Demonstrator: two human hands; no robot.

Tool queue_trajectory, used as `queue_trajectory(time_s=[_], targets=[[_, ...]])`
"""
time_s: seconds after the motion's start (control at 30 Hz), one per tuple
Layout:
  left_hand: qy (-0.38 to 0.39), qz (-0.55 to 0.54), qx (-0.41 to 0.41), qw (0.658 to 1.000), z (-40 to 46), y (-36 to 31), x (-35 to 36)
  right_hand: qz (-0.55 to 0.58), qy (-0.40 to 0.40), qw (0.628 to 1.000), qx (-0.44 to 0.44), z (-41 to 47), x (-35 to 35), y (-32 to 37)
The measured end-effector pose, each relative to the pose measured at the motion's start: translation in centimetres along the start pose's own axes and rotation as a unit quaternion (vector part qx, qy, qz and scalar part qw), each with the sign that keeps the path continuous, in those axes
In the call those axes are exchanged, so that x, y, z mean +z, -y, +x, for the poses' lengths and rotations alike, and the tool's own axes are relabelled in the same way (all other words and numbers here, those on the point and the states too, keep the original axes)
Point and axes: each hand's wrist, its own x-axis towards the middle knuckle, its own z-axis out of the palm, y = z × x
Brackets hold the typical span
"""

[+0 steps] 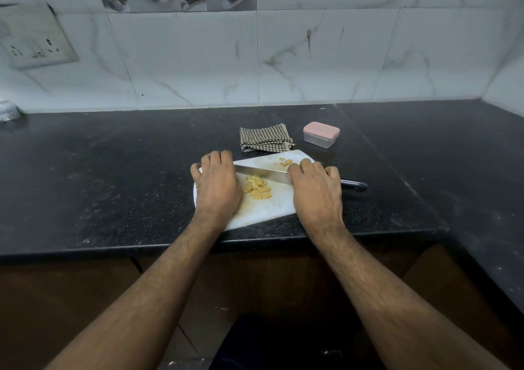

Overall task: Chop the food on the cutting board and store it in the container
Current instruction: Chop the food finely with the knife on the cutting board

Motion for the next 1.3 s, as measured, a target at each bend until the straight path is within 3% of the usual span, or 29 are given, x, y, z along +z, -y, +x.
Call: queue_trajectory(time_s=[0.4, 0.77, 1.03, 1.3], targets=[[-0.017, -0.051, 0.049, 0.997, -0.16, -0.29, -0.18, 0.005, 0.024, 1.0, -0.001, 0.1, 0.13, -0.06], [-0.016, -0.075, 0.039, 0.996, -0.09, -0.29, -0.44, 0.008, 0.01, 1.0, -0.003, 0.09, 0.03, -0.07], [0.023, -0.123, 0.127, 0.984, -0.12, -0.22, -0.16, 0.0, 0.01, 1.0, 0.014, 0.16, 0.18, -0.17], [0.027, -0.177, 0.146, 0.973, -0.06, 0.4, 0.29, 0.007, 0.034, 0.999, 0.019, 0.47, 0.17, -0.19]])
